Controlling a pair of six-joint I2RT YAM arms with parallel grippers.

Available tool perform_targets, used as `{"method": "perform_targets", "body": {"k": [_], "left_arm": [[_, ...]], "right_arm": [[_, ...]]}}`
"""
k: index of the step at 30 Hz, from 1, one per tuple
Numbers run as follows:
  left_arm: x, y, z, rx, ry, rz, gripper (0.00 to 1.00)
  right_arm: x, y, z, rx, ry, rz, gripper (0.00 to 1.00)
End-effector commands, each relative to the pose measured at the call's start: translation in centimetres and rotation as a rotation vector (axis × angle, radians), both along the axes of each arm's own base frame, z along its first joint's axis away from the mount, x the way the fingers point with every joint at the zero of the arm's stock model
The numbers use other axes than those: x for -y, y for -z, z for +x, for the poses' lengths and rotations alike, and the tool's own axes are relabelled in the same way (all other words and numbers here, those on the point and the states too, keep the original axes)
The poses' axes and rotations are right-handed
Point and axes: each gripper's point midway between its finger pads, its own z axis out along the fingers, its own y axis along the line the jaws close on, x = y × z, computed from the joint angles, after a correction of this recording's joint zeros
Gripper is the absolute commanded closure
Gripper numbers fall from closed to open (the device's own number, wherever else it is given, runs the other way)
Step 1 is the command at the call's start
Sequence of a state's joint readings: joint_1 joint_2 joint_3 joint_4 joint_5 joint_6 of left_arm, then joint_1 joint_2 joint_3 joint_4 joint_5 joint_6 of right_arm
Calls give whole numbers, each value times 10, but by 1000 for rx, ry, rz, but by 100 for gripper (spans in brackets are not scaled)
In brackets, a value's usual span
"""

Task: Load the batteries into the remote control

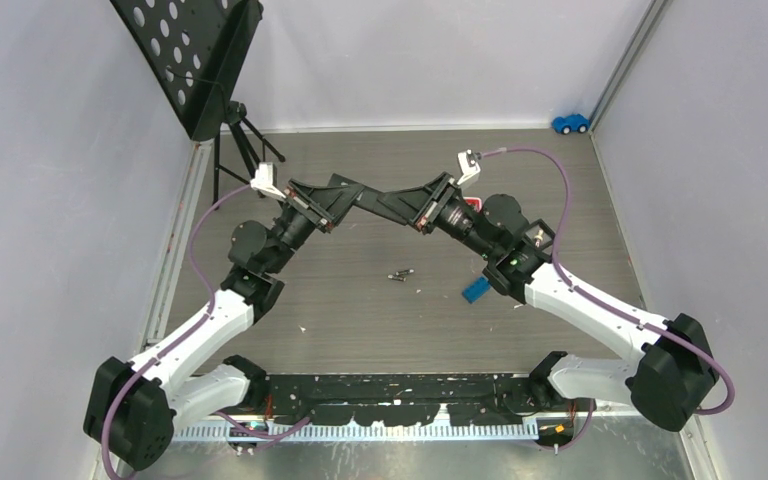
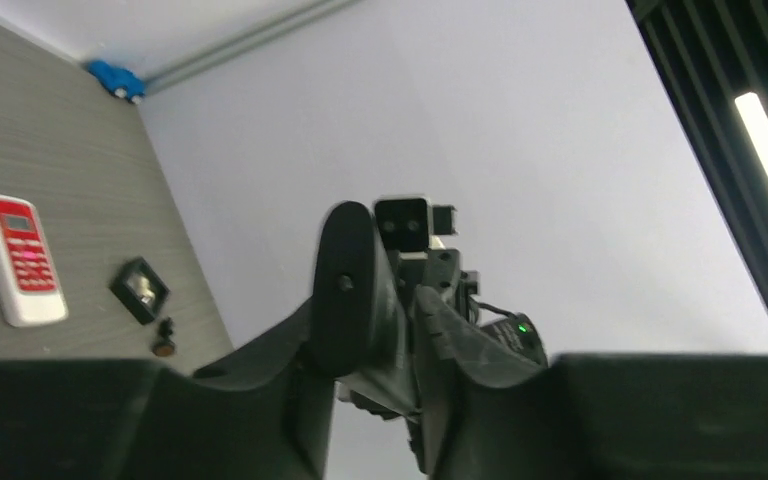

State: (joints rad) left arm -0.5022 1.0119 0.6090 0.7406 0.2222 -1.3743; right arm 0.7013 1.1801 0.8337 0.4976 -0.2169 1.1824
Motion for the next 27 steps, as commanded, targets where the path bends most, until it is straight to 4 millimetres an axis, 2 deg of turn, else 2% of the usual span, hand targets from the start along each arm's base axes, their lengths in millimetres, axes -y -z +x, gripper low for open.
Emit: {"method": "perform_targets", "body": {"k": [1,5,6,9,11,15,21,27], "left_arm": [[-7,-19,-2,56,-37,-36,75],[-4,-14,1,42,-29,-24,94],[-3,-14,1,41,-26,-23,99],[-2,-14,3,35,-25,-24,100],[-3,-15,3,34,-26,-28,100],[-7,-14,6,-1,-32,-65,100],[-15,-21,8,-32,4,-160,100],[-37,-23,16,-71,-44,-233,100]], "right_arm": [[2,-12,4,21,34,53,100],[-2,-8,-2,24,-7,38,98],[-4,-7,-3,21,-19,34,93],[-7,1,-6,7,-45,13,63],[-7,9,-5,-19,-43,-5,56],[-6,27,-7,-66,-46,-45,57],[4,54,-6,-126,-14,-83,88],[23,70,-4,-132,20,-71,90]]}}
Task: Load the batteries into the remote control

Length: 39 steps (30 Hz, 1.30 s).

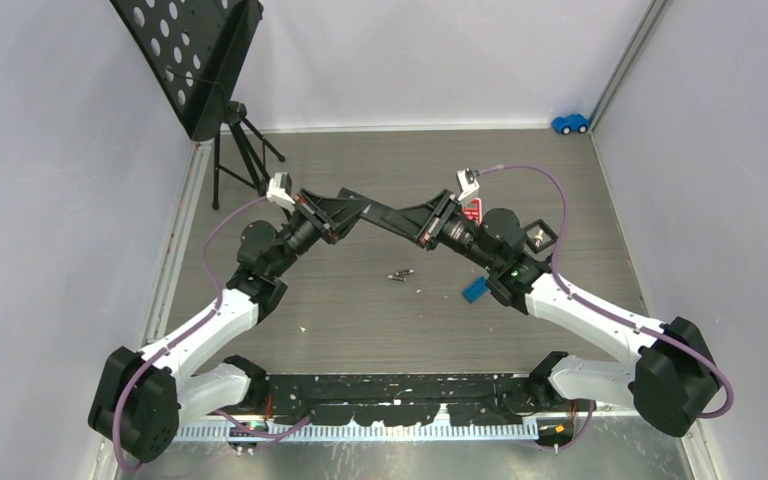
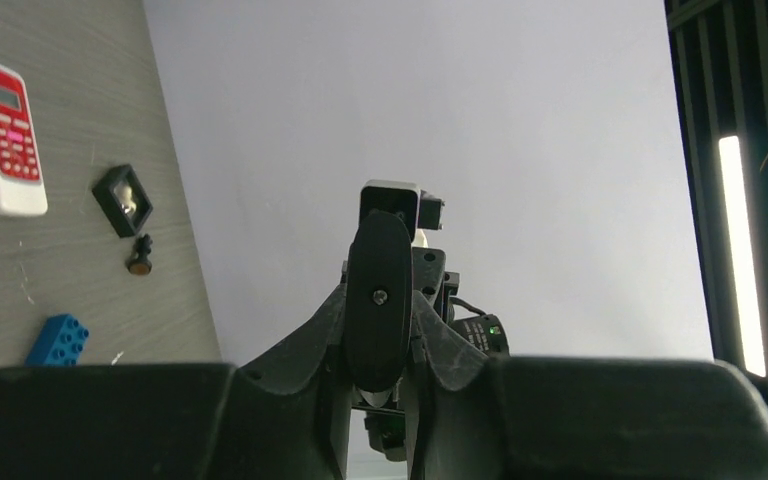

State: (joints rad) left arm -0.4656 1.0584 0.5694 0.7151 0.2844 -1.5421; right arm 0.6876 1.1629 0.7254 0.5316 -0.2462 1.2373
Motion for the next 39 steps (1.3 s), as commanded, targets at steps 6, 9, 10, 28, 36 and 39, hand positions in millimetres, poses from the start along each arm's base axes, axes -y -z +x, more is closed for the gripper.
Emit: {"method": "perform_targets", "body": {"k": [6,9,10,28,36,39], "left_arm": [[-39,-50,12,90,-134,-171,100],[-40,-47,13,85,-147,-173,100],[-40,-47,14,86,-150,-167,100],[-36,-33,21,88,-157,-93,100],[-37,-24,24,91,-184,-27,100],[-35,-24,23,97,-180,-16,100]], "right_arm": [[17,31,4,-30,35,-64,88],[19,47,11,-89,70,-126,80],[22,55,14,-124,98,-158,77],[24,43,7,-138,68,-168,53],[31,39,1,-145,69,-238,60],[31,35,-1,-133,63,-239,69]]}}
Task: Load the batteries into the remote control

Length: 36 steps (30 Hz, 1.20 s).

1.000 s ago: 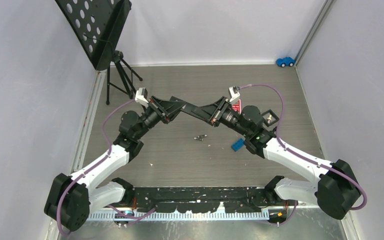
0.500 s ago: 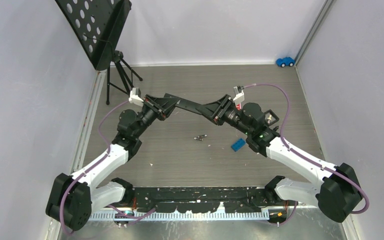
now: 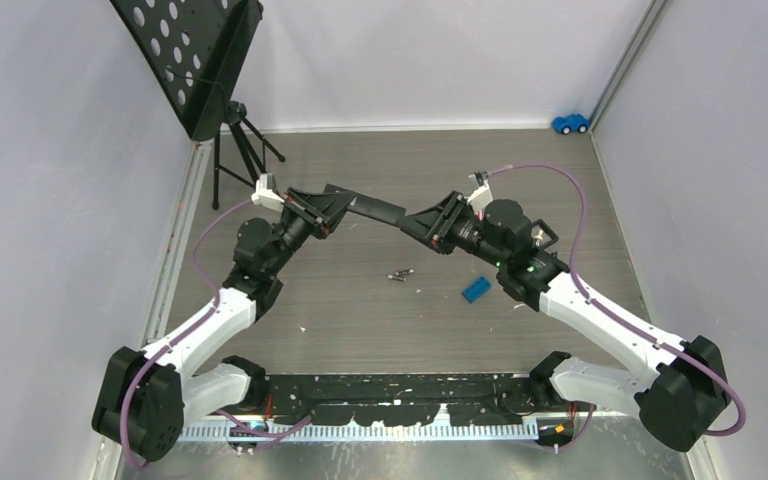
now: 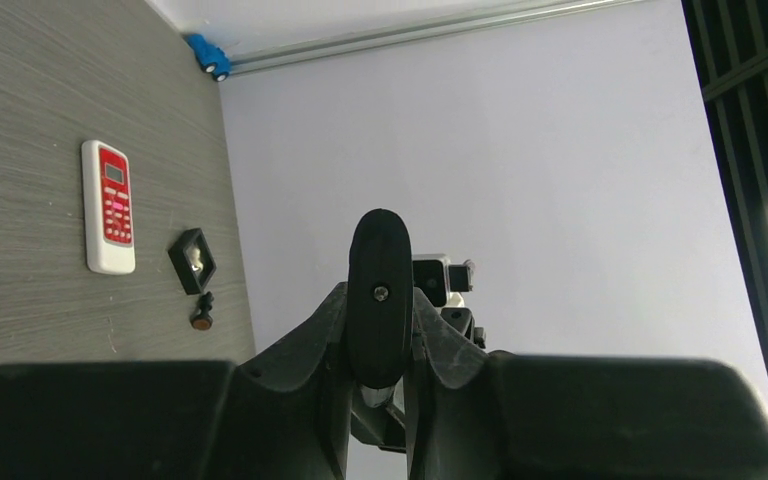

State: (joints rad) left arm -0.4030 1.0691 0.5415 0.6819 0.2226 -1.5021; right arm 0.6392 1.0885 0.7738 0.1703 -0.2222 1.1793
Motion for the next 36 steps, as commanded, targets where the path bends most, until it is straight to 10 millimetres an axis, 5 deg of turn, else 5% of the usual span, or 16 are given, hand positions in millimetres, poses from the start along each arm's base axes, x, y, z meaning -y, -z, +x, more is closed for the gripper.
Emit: {"method": "perform_targets", "body": {"k": [1,7,15,24,29,36], "left_arm": [[-11,-50,-3,147,-46,-53,100],[-8,-47,-5,144,-30,-37,100],[-4,-39,-4,122,-7,-13,100],[-8,5,2,65,-53,177,100],[-3,28,-6,84,10,336,100],[25,16,-45,275,290,451,100]], "right_arm": [[5,-2,-6,9,-13,-55,71],[3,-9,-2,37,-12,-44,79],[-2,-20,5,82,-8,-16,55],[7,14,8,33,31,-115,55],[12,24,-2,72,-13,-198,50],[-1,6,-38,229,-240,-173,35]]}}
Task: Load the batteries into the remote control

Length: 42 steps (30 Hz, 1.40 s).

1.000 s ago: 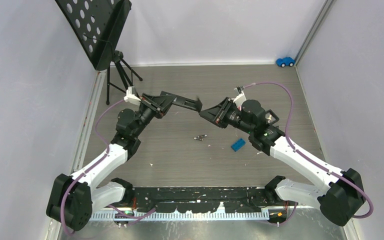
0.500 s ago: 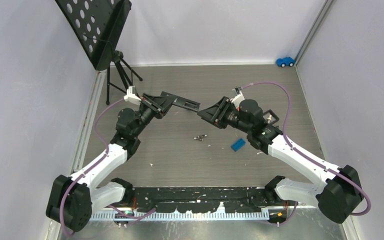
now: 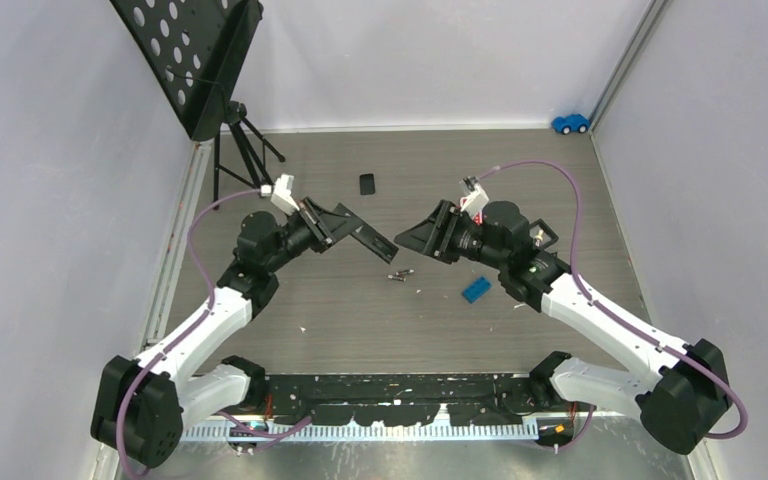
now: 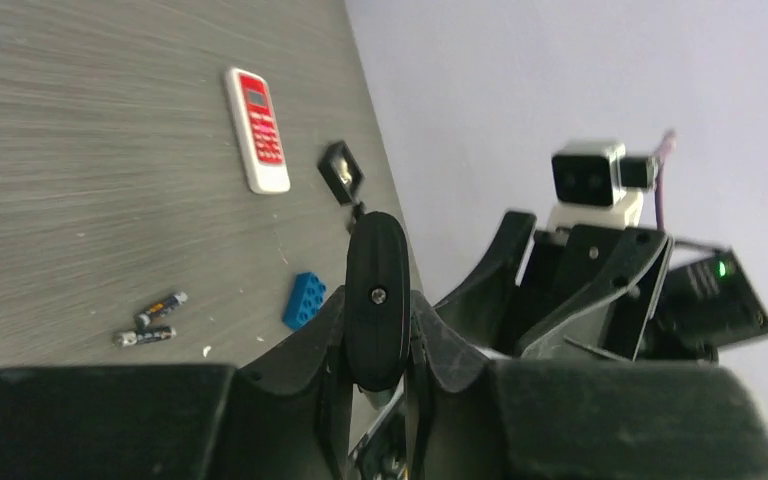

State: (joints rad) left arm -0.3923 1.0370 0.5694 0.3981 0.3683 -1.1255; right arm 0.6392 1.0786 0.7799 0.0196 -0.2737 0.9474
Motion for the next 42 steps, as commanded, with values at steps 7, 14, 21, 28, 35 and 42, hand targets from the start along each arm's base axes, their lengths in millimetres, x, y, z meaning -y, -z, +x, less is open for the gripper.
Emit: {"method": "perform_targets", "body": {"k": [7,14,21,28,35,42], "left_arm": [[34,-70,-78,346,548,46,100],[38,-92,-95,382,663,-56,100],[38,-105,-92,366,634,-112,100],[32,-114,-88,325,538,-171,56],[31,-108,-77,301,458,-203,50],[35,-102,-70,281,464,-206,80]], "right_arm": [[-21,-37,-59,205,-413,78,32],[-43,-56,-97,276,-589,140,40],[-60,-61,-101,239,-602,199,73],[-64,-66,-82,215,-490,246,93],[-71,-66,-74,191,-474,275,93],[-76,-66,-71,175,-485,282,93]]}}
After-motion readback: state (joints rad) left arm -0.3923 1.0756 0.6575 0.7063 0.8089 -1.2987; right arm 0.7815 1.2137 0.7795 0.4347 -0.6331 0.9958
